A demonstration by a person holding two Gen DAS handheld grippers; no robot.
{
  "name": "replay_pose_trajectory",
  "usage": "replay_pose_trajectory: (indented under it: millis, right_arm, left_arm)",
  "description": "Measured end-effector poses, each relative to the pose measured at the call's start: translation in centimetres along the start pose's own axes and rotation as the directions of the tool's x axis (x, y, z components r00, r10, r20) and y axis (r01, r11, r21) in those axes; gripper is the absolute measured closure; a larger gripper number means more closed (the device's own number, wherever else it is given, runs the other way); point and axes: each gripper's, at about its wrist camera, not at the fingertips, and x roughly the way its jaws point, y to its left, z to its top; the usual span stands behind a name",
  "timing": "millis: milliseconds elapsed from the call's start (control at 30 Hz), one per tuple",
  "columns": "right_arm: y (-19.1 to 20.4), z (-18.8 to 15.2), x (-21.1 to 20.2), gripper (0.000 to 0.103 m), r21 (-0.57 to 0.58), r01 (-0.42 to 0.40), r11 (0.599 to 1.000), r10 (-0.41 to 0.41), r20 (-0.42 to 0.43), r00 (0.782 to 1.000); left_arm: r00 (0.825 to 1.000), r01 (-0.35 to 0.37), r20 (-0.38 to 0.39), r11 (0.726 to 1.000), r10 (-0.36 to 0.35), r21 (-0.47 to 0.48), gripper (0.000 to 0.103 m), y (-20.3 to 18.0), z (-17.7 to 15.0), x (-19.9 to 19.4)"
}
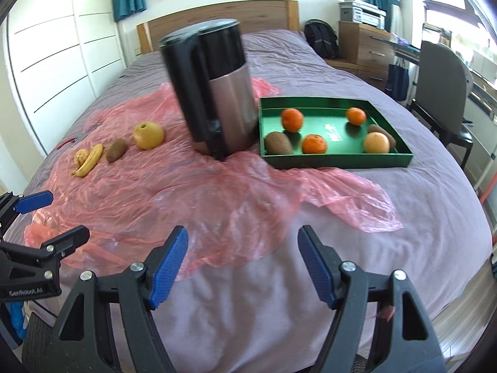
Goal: Organize fruits
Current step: 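Move both tools back to the remaining fruits on the pink sheet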
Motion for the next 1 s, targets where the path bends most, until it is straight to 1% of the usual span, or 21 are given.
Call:
replay_pose_trajectory:
  millis: [200,433,533,567,600,700,833,933,1000]
  right_arm:
    - [4.4,-0.1,0.6,0.0,-0.085,-0.036,0.996,0.034,-0.019,0.999]
    - [9.1,-0.6,2.6,0.0,-0.166,-0.094,0.982,0.083,-0.071,0.994]
    - [10.9,-0.6,3.8,0.0,-0.192,-0.12,0.974,0.104,-0.091,0.99]
    - [11.5,-0.4,4.2,0.0,-0.2,-0.129,0.971,0.112,-0.094,0.989]
    - [12.1,-0.1,4.6,0.0,-0.205,-0.139,0.969,0.121,-0.096,0.988]
    - [13.8,1.3,5.9,0.0,-0.216,-0.17,0.961,0.153,-0.095,0.984]
    - [16.2,4.0,8.2,0.0,-0.241,-0.206,0.948,0.193,-0.075,0.978]
    - [17.8,6.5,10.8,0.0,-0.243,-0.234,0.941,0.224,-0.067,0.972]
    - [18.6,8.3,12.8,0.0,-0.244,-0.241,0.939,0.234,-0.06,0.97]
  left_arm:
    - [0.999,-0.04,-0.02,0.996,0.038,-0.086,0.014,4.6,-2.1,0.8]
    - [0.996,-0.072,-0.062,0.98,0.062,-0.187,0.016,9.8,-4.8,2.5]
    - [0.995,-0.086,-0.069,0.968,0.072,-0.237,0.023,12.1,-5.4,3.2]
    - [0.995,-0.088,-0.061,0.96,0.075,-0.264,0.027,13.1,-5.4,3.3]
    - [0.996,-0.09,-0.049,0.953,0.079,-0.29,0.032,14.2,-5.3,3.3]
    - [0.996,-0.088,-0.019,0.935,0.087,-0.343,0.037,16.8,-4.5,3.8]
    - [0.999,-0.029,0.024,0.915,0.042,-0.402,0.037,20.9,-2.5,5.5]
    - [0.999,-0.004,0.045,0.912,0.025,-0.411,0.037,23.3,-0.7,7.6]
    - [0.999,0.008,0.038,0.912,0.009,-0.411,0.037,24.5,0.3,9.3]
